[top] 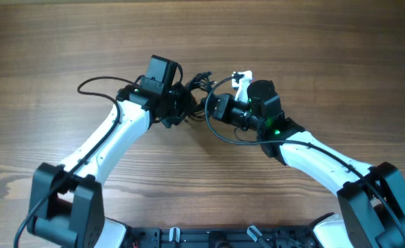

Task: Untangle cables

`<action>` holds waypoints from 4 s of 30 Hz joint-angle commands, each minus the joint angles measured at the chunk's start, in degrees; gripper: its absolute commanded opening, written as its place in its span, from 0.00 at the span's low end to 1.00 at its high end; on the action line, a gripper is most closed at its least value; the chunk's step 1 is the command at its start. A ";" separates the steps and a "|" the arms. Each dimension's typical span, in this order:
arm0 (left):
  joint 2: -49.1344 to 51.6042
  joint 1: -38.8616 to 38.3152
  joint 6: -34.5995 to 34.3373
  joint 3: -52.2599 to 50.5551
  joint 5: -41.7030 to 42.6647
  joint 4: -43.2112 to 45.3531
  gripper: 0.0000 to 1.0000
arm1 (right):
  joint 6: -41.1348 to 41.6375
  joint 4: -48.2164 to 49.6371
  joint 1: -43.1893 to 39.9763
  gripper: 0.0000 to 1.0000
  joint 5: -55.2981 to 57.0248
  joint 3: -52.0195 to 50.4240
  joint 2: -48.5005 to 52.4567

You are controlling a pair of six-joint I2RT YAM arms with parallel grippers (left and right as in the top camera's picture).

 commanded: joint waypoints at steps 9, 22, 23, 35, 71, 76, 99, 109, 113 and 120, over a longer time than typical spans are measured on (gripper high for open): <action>1.22 1.05 34.25 0.52 -9.53 1.27 0.04 | -20.33 -13.18 -12.13 0.62 -21.38 0.17 -0.42; 1.22 -1.42 35.71 0.52 -13.16 0.15 0.04 | -28.11 -3.50 0.66 0.32 0.55 0.20 -0.42; 1.22 -1.95 35.74 0.52 -13.18 0.15 0.04 | -28.11 -3.74 0.76 0.33 2.23 0.20 -0.42; 1.22 -2.29 37.42 0.52 -15.69 -0.02 0.04 | -29.86 -10.88 0.76 0.36 6.71 0.20 -0.63; 1.22 11.96 25.55 0.52 3.56 0.31 0.04 | -19.34 -12.74 -3.78 0.27 -10.16 0.20 0.22; 1.22 7.69 49.62 0.52 3.85 -0.46 0.04 | -15.56 -9.27 -3.78 0.75 -11.45 0.20 0.22; -3.72 6.99 31.56 0.96 9.88 0.07 0.93 | -23.17 -13.38 -3.80 0.04 -2.97 0.17 0.24; -2.34 2.05 -0.66 0.90 5.73 -6.56 0.33 | -23.12 -13.46 -3.78 0.04 -2.21 0.17 0.24; 0.26 -0.57 -2.29 0.90 1.05 -6.54 0.28 | -23.17 -13.68 -3.80 0.04 -2.21 0.17 0.24; 4.09 -0.63 -2.27 0.90 -2.45 -4.44 0.08 | -23.17 -14.29 -3.78 0.05 -2.23 0.17 0.24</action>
